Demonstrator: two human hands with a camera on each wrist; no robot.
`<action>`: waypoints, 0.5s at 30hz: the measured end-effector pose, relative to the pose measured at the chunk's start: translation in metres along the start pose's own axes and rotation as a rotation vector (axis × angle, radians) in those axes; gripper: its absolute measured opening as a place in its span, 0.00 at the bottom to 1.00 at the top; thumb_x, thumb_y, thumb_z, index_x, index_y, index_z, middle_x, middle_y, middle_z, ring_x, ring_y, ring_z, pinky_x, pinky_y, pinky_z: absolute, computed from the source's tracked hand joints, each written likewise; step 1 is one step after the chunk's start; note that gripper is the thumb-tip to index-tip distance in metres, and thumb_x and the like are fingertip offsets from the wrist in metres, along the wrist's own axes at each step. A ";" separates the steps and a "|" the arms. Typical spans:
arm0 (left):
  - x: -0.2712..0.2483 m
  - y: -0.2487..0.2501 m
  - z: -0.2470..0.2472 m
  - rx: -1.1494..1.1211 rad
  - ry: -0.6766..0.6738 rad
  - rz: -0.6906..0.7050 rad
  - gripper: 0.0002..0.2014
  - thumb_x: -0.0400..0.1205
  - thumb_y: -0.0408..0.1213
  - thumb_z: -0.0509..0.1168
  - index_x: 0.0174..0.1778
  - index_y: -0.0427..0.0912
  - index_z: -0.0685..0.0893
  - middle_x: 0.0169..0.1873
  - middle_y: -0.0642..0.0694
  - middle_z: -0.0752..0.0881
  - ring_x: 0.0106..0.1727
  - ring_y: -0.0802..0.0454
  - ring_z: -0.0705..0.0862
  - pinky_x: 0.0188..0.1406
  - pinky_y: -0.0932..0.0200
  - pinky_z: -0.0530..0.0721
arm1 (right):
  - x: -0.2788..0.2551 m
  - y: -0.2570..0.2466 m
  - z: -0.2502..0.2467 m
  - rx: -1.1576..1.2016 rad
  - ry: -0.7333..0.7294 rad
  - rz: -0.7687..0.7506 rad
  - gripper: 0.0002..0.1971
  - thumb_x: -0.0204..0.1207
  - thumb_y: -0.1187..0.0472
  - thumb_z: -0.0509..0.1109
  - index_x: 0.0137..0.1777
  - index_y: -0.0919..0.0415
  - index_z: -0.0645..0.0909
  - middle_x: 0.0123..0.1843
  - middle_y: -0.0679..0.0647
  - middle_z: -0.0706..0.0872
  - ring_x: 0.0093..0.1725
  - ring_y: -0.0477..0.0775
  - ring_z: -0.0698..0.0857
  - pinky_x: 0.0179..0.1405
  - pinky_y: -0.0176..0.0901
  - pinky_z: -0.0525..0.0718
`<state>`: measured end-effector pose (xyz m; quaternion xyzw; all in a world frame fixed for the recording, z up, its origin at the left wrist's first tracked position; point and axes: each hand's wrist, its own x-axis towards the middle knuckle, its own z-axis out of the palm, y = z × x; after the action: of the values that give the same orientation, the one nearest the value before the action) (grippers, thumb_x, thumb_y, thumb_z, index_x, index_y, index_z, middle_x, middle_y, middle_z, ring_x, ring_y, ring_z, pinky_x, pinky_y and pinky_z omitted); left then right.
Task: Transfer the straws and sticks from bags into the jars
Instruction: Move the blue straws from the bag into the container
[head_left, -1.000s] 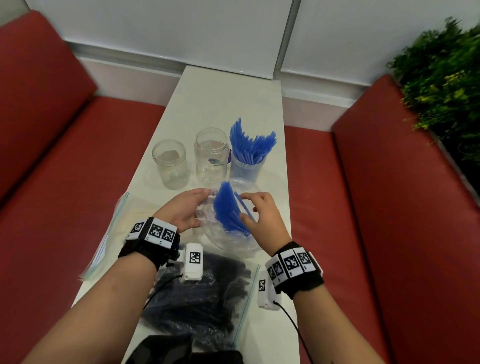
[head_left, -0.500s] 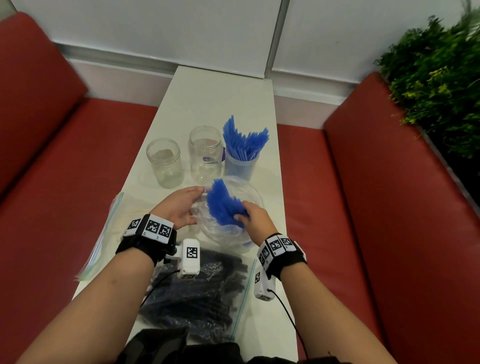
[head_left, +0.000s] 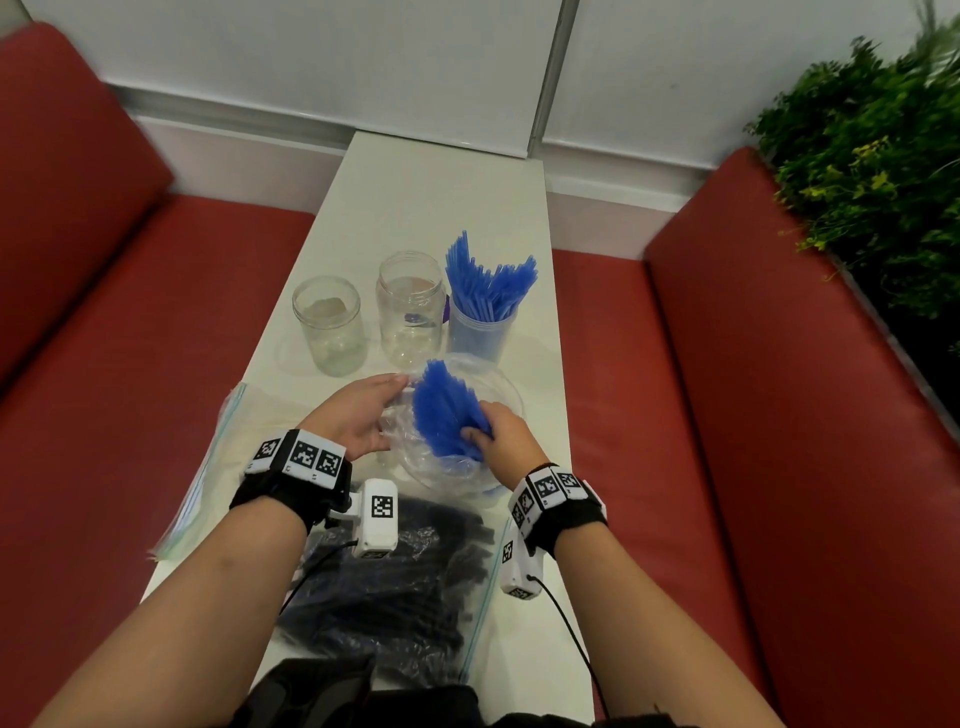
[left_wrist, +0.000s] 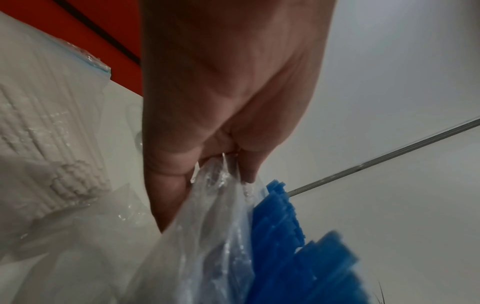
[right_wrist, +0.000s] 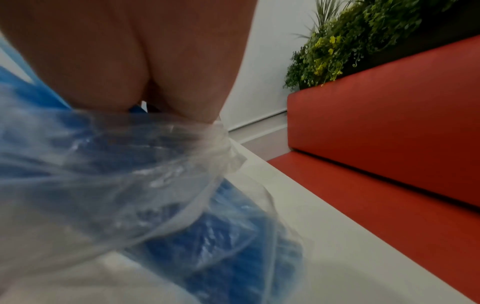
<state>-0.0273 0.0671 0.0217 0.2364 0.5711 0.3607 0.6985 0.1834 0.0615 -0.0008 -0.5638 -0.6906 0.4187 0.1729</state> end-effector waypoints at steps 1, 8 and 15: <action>0.000 0.001 -0.001 -0.010 -0.002 0.003 0.13 0.91 0.42 0.59 0.63 0.44 0.87 0.49 0.45 0.93 0.44 0.45 0.93 0.38 0.47 0.91 | 0.001 -0.005 -0.005 0.023 0.019 -0.028 0.07 0.86 0.61 0.66 0.60 0.58 0.81 0.55 0.56 0.86 0.54 0.54 0.84 0.57 0.43 0.79; 0.003 0.006 -0.003 -0.040 0.012 0.011 0.12 0.91 0.41 0.60 0.61 0.43 0.88 0.48 0.45 0.94 0.44 0.44 0.93 0.39 0.46 0.91 | 0.004 -0.030 -0.030 0.233 0.131 -0.103 0.09 0.85 0.62 0.67 0.62 0.50 0.79 0.51 0.37 0.85 0.53 0.35 0.85 0.59 0.28 0.80; 0.008 0.001 -0.003 -0.042 -0.009 0.007 0.12 0.91 0.41 0.60 0.61 0.43 0.88 0.46 0.45 0.94 0.45 0.44 0.94 0.44 0.43 0.92 | 0.004 -0.032 -0.026 0.325 0.195 -0.140 0.04 0.85 0.61 0.67 0.52 0.51 0.76 0.42 0.44 0.82 0.43 0.42 0.81 0.50 0.33 0.79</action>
<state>-0.0298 0.0731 0.0168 0.2252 0.5595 0.3739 0.7045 0.1803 0.0743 0.0383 -0.5171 -0.6313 0.4549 0.3564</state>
